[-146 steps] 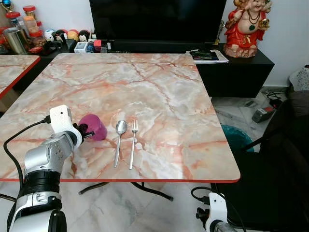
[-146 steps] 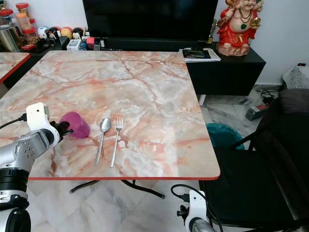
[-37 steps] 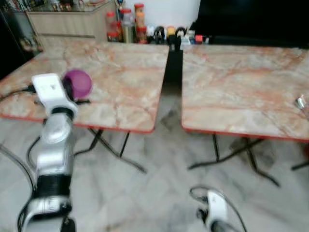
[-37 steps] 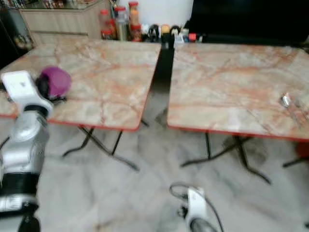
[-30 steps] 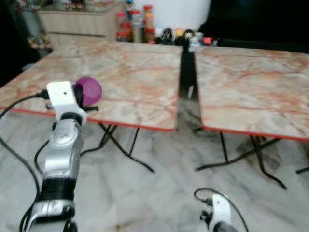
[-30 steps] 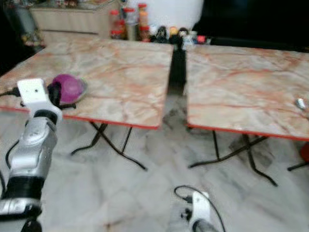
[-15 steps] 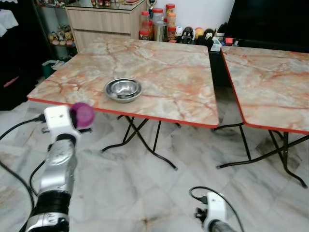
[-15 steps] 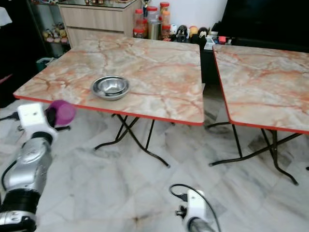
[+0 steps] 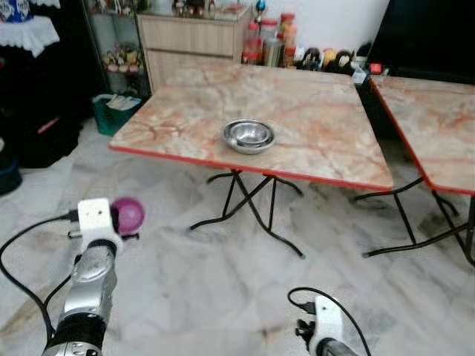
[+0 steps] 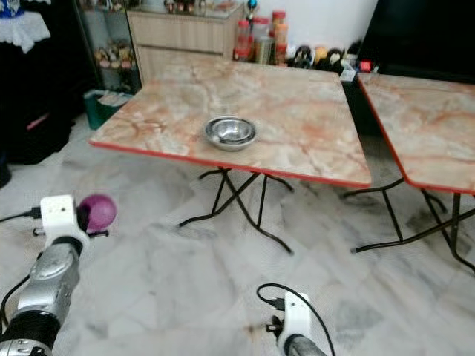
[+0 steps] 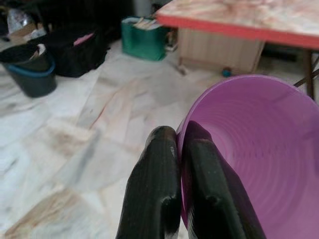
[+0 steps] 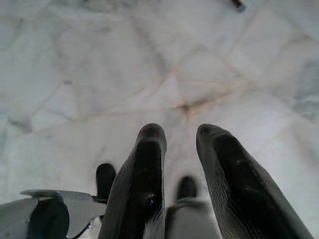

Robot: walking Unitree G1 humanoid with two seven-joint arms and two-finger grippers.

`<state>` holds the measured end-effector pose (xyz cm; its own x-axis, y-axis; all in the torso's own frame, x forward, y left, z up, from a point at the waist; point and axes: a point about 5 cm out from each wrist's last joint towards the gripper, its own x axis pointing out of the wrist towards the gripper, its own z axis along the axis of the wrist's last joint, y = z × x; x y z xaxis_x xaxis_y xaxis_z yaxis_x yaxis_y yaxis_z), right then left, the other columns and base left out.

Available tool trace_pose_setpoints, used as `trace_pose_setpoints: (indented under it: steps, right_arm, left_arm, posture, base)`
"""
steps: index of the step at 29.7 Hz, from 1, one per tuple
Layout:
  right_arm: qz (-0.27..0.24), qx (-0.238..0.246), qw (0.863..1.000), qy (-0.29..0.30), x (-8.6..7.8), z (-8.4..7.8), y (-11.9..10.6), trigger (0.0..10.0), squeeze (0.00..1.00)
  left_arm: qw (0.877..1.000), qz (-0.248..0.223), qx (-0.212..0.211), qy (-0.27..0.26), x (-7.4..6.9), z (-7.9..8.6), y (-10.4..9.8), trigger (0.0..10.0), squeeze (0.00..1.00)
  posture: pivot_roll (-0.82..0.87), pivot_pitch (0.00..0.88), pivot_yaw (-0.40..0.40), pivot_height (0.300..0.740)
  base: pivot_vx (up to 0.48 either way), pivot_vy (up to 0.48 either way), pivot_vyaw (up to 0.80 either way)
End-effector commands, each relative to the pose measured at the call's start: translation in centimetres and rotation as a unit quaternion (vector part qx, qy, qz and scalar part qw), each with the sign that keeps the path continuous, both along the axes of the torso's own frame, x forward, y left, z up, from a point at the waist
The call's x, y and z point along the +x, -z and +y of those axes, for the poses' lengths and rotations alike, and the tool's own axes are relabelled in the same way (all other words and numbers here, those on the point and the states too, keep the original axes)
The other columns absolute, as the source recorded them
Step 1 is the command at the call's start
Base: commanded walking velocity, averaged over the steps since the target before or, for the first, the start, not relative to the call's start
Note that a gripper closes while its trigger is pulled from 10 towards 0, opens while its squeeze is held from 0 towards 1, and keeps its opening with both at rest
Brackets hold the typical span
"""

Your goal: Setting the table

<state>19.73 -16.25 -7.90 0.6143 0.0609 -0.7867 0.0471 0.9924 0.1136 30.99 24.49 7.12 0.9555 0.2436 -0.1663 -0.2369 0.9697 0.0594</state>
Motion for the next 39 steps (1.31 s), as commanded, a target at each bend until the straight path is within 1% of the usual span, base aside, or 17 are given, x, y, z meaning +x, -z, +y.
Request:
trace_pose_setpoints:
  steps: [1,2,3,4,8,9,10,11,12,15,17,18,19,22,26,31,39]
  right_arm:
    - [-0.001,-0.013,1.0,0.009,-0.1,-1.1,0.0,10.0,0.0]
    - [0.0,-0.013,1.0,0.009,-0.1,-1.1,0.0,10.0,0.0]
    - [0.0,-0.013,1.0,0.009,-0.2,-1.1,0.0,10.0,0.0]
    - [0.0,-0.013,1.0,0.009,-0.2,-1.1,0.0,10.0,0.0]
    - [-0.001,-0.01,1.0,0.01,-0.2,-1.0,0.0,10.0,0.0]
    - [-0.001,-0.009,1.0,0.01,-0.2,-1.0,0.0,10.0,0.0]
    - [-0.001,-0.009,1.0,0.01,-0.2,-1.0,0.0,10.0,0.0]
    - [-0.001,-0.009,1.0,0.01,-0.3,-1.0,0.0,10.0,0.0]
    - [-0.001,-0.009,1.0,0.01,-0.3,-1.0,0.0,10.0,0.0]
    - [-0.004,-0.001,1.0,0.013,-0.2,-0.8,0.0,10.0,0.0]
    - [-0.007,0.003,1.0,0.015,-0.2,-0.8,0.0,10.0,0.0]
    - [-0.006,0.002,1.0,0.015,-0.2,-0.8,0.0,10.0,0.0]
    - [-0.005,0.001,1.0,0.014,-0.2,-0.8,0.0,10.0,0.0]
    - [-0.004,0.0,1.0,0.015,-0.2,-0.8,0.0,10.0,0.0]
    - [0.002,-0.001,1.0,0.017,-0.2,-0.9,0.0,10.0,0.0]
    - [-0.001,0.002,1.0,0.014,-0.1,-0.8,0.0,10.0,0.0]
    - [-0.002,-0.002,1.0,0.011,-0.1,-0.8,0.0,10.0,0.0]
  left_arm:
    - [1.0,0.003,0.005,0.012,0.1,-0.8,0.4,10.0,0.0]
    - [1.0,0.026,0.003,0.012,-0.3,-0.7,1.5,10.0,0.0]
    - [0.999,0.036,0.002,0.008,-0.6,-0.6,2.0,10.0,0.0]
    - [0.999,0.036,0.002,0.008,-0.6,-0.6,2.0,10.0,0.0]
    - [0.997,0.074,-0.01,-0.006,-1.7,-0.3,4.1,10.0,0.0]
    - [0.993,0.118,-0.007,0.003,-2.5,-0.5,5.6,10.0,0.0]
    - [0.993,0.118,-0.007,0.003,-2.5,-0.5,5.6,10.0,0.0]
    - [0.989,0.145,-0.002,0.008,-3.0,-0.7,6.4,10.0,0.0]
    - [0.989,0.148,-0.001,0.008,-3.1,-0.7,6.6,10.0,0.0]
    - [0.983,0.183,-0.025,-0.003,-4.8,-0.8,8.5,10.0,0.0]
    - [0.98,0.197,-0.032,-0.008,-5.5,-0.9,9.2,10.0,0.0]
    - [0.974,0.222,-0.045,-0.009,-6.7,-1.1,10.3,10.0,0.0]
    - [0.972,0.231,-0.046,-0.011,-7.1,-1.1,10.7,10.0,0.0]
    - [0.971,0.236,-0.045,-0.016,-7.5,-1.2,11.1,10.0,0.0]
    - [0.968,0.25,-0.037,-0.003,-7.9,-1.5,11.5,10.0,0.0]
    - [0.967,0.251,-0.042,-0.007,-8.0,-1.5,11.6,10.0,0.0]
    - [0.968,0.248,-0.036,-0.004,-7.9,-1.5,11.5,10.0,0.0]
  posture:
    - [0.1,0.0,-0.021,0.74]
    - [0.1,0.0,-0.019,0.74]
    - [0.1,0.0,-0.019,0.74]
    - [0.1,0.0,-0.019,0.74]
    - [0.1,0.0,-0.017,0.74]
    - [0.1,0.0,-0.018,0.74]
    - [0.1,0.0,-0.018,0.74]
    - [0.1,0.0,-0.018,0.74]
    - [0.1,0.0,-0.018,0.74]
    - [0.1,0.0,-0.013,0.74]
    - [0.1,0.0,-0.014,0.74]
    - [0.1,0.0,-0.016,0.74]
    - [0.1,0.0,-0.017,0.74]
    - [0.1,0.0,-0.019,0.74]
    - [0.1,0.0,-0.022,0.74]
    - [0.1,0.0,-0.02,0.74]
    - [0.1,0.0,-0.02,0.74]
  base:
    - [0.0,0.469,0.0]
    - [0.0,0.469,0.0]
    - [0.0,0.465,0.0]
    - [0.0,0.465,0.0]
    - [0.0,0.342,0.0]
    - [0.0,0.0,0.0]
    - [0.0,0.0,0.0]
    - [0.0,0.0,0.0]
    - [0.0,0.0,0.0]
    - [0.0,0.0,0.0]
    - [0.0,0.0,0.0]
    - [0.0,0.0,0.0]
    - [0.0,0.0,0.0]
    - [0.0,0.0,0.0]
    - [0.249,0.0,0.0]
    - [0.292,0.0,-0.69]
    - [0.448,0.0,0.0]
